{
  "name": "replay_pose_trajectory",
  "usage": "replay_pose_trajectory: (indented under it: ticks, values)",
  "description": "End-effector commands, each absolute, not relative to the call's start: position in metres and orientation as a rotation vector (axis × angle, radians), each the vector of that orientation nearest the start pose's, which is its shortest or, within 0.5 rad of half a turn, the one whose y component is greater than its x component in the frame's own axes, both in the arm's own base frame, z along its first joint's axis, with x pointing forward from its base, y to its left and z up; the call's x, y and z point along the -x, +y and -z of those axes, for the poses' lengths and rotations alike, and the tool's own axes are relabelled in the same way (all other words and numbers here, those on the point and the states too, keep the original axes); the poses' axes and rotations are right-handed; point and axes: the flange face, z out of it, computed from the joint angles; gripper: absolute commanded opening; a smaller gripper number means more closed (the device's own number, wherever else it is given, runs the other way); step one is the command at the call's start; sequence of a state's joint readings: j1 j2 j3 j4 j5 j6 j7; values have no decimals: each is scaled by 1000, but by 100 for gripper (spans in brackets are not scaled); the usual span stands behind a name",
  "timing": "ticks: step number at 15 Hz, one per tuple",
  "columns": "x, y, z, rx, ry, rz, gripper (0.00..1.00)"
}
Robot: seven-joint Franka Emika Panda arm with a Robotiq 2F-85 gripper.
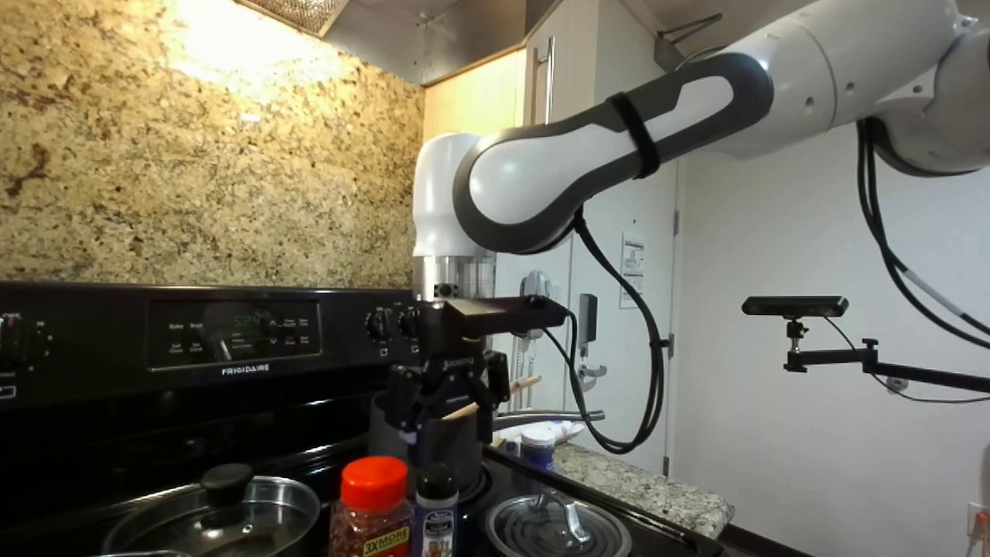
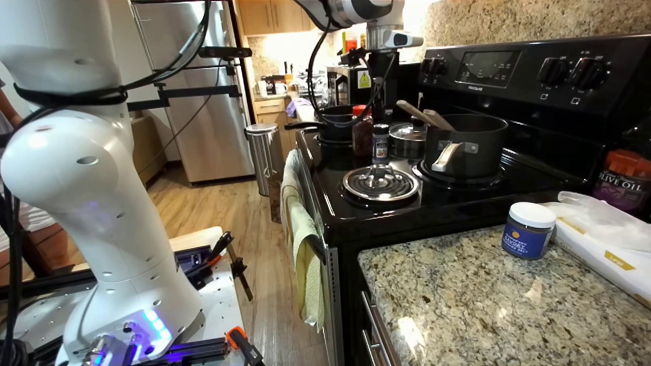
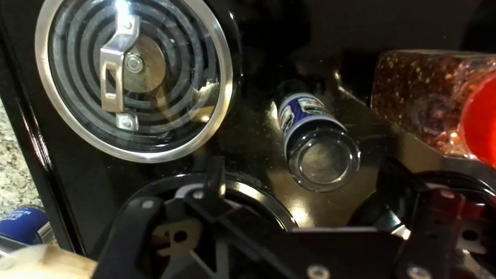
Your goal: Pick up the salt shaker on the stove and place it on the counter-top.
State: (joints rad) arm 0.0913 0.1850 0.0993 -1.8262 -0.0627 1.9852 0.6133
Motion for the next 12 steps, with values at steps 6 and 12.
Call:
replay_pose_trajectory:
  ticks: [6, 12]
  values:
    - [-598, 107, -433, 3143, 557, -33, 100]
    - [-596, 120, -425, 3036, 582, 90, 100]
